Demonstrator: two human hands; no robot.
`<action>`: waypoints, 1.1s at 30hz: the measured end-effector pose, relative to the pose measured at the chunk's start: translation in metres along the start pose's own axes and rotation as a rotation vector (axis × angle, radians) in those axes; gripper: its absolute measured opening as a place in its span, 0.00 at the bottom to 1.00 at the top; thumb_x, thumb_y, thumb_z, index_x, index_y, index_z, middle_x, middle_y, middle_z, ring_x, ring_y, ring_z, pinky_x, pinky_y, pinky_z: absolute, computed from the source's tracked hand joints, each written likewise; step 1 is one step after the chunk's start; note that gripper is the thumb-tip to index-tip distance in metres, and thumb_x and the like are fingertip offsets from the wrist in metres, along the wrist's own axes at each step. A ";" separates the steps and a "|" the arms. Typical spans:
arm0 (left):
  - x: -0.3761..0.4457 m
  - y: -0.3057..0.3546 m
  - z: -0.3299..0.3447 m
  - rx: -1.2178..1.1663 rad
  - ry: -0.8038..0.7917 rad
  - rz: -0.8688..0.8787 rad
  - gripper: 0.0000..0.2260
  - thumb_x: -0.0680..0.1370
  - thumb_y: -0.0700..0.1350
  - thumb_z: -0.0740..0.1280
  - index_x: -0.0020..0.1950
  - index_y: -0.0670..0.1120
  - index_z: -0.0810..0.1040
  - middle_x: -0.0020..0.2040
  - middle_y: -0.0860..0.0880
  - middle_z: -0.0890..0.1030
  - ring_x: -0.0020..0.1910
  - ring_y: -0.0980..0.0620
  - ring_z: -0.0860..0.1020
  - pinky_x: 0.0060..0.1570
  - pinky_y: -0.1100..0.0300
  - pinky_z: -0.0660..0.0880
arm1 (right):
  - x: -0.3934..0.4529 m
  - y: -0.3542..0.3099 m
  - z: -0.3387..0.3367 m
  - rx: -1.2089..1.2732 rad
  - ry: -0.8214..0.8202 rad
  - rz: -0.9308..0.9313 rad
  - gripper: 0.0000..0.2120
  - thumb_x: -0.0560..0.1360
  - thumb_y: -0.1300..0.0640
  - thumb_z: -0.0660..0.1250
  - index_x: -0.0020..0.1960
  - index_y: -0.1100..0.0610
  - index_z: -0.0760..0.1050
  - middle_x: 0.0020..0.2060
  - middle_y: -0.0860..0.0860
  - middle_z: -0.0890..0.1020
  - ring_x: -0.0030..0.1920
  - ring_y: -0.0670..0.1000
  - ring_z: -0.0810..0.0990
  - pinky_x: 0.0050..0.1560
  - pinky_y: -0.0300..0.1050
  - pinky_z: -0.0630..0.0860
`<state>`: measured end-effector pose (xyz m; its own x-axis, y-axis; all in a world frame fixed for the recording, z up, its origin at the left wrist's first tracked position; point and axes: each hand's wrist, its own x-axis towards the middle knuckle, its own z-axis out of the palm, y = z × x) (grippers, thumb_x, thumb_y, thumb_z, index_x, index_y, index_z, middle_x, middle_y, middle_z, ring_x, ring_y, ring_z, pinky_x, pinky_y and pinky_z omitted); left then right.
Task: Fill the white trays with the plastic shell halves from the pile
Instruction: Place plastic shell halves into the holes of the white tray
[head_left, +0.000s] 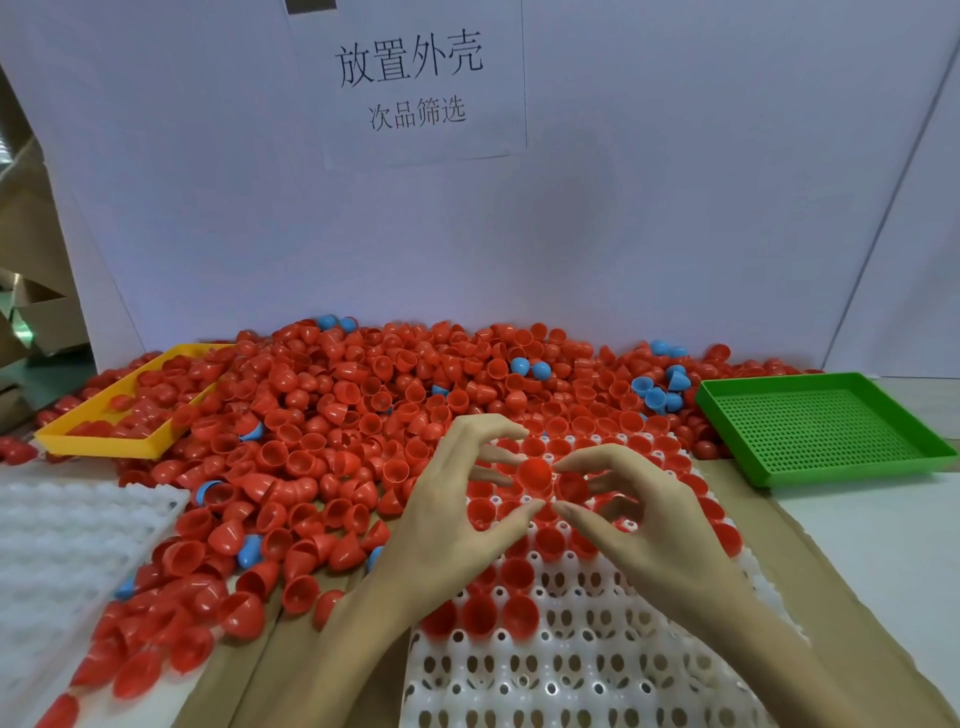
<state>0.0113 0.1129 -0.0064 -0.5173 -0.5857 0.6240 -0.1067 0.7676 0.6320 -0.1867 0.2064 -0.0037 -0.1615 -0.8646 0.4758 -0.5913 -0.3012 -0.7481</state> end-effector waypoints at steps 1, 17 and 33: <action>-0.001 0.000 0.000 -0.005 -0.016 -0.035 0.25 0.77 0.46 0.78 0.70 0.58 0.72 0.68 0.58 0.76 0.65 0.54 0.79 0.60 0.64 0.78 | -0.001 -0.001 0.001 0.001 -0.009 -0.009 0.15 0.74 0.57 0.78 0.58 0.46 0.81 0.53 0.36 0.83 0.54 0.42 0.83 0.47 0.34 0.80; -0.004 0.008 0.006 -0.088 0.062 -0.101 0.19 0.78 0.44 0.77 0.66 0.54 0.76 0.59 0.57 0.82 0.63 0.54 0.81 0.62 0.63 0.77 | -0.002 -0.002 0.010 0.084 0.074 -0.079 0.18 0.75 0.60 0.78 0.60 0.46 0.79 0.57 0.43 0.83 0.58 0.51 0.83 0.47 0.42 0.83; -0.006 0.003 0.012 -0.233 -0.088 -0.266 0.10 0.89 0.51 0.55 0.66 0.60 0.73 0.37 0.45 0.80 0.30 0.46 0.71 0.31 0.55 0.70 | -0.005 -0.005 0.014 0.097 0.013 -0.030 0.16 0.80 0.55 0.70 0.66 0.44 0.75 0.56 0.41 0.82 0.55 0.49 0.84 0.49 0.44 0.83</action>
<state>0.0034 0.1214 -0.0140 -0.5699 -0.7244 0.3878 -0.0561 0.5052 0.8612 -0.1719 0.2063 -0.0090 -0.1554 -0.8494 0.5043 -0.5166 -0.3653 -0.7744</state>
